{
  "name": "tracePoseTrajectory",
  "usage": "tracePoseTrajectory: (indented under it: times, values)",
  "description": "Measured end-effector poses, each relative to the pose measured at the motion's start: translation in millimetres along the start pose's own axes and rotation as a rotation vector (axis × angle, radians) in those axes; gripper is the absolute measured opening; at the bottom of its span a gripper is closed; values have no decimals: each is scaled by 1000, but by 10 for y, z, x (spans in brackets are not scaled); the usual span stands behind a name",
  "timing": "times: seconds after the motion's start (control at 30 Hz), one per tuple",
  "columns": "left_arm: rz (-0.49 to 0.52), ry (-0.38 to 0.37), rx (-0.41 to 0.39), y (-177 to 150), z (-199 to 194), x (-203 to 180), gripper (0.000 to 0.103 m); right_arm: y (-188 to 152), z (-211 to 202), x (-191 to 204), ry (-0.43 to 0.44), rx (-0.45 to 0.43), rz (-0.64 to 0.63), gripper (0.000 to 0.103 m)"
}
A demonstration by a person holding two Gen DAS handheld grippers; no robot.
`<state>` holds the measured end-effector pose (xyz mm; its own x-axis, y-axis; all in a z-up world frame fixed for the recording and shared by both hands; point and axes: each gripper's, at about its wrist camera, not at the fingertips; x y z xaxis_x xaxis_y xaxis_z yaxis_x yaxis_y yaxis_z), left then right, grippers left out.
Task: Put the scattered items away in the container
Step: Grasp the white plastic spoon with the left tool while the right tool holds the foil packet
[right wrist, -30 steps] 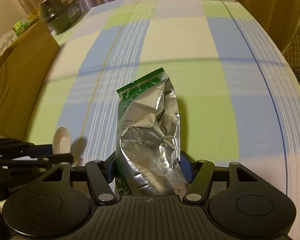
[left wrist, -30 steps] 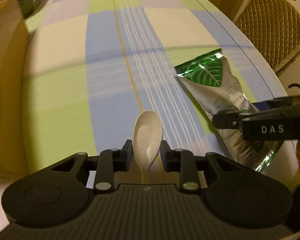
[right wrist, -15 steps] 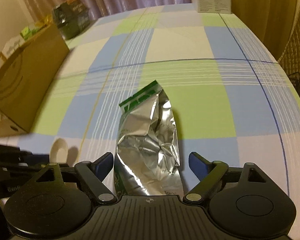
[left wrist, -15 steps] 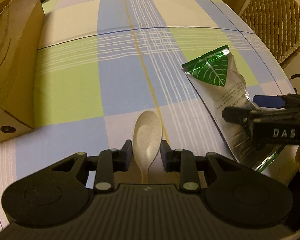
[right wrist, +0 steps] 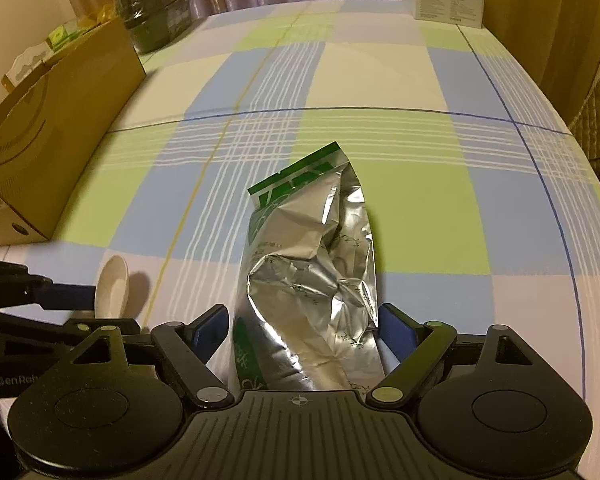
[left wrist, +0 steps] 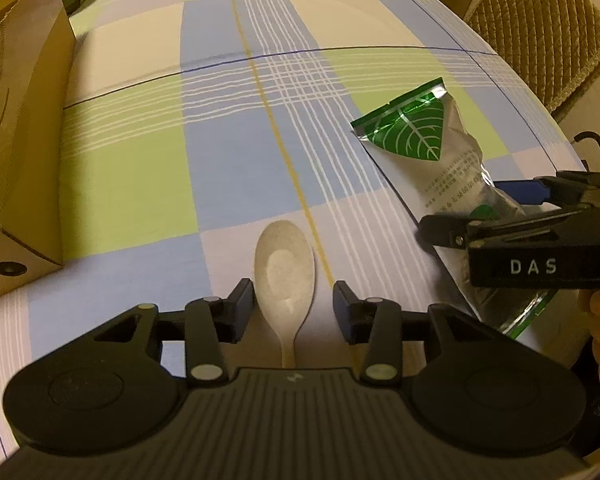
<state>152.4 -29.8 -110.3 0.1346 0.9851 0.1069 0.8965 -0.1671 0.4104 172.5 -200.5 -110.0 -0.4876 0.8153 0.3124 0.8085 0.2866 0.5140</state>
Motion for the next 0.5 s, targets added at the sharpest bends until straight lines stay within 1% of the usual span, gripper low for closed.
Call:
tracePoseTrajectory:
  times: [0.1,0.2,0.23,0.27,0.3,0.33,0.4,0.5]
  values:
    - [-1,2,-6,13,11,9,38,3,-4,-9,1,-1,0,87]
    - [26,13,-13,20,15,-14,37,2,-5,-9,0,0,-4,87]
    - [41,20,-15,16,14,-28,36,1,-4,-7,-1,1,-6,87]
    - [57,29,-17,11,12,-43,32,3,-5,-4,-3,2,-6,87]
    - [69,34,-21,7,11,-52,30,4,-7,0,-8,2,-8,84]
    - [72,33,-22,5,9,-50,27,3,-14,9,-18,1,-14,78]
    - [71,31,-20,3,8,-44,27,7,-20,14,-25,1,-18,75]
    - [77,30,-22,-5,2,-53,27,0,-28,27,-36,4,-31,69]
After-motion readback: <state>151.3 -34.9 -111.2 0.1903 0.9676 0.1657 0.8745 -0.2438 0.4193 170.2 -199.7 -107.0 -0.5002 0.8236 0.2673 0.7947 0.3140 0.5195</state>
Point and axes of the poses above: each gripper's, at about its wrist camera, not at the fingertips, and z roughly the way its jaws point, x to its left, y to its top, and after that the axes turned 11 degrees about y, right-handed
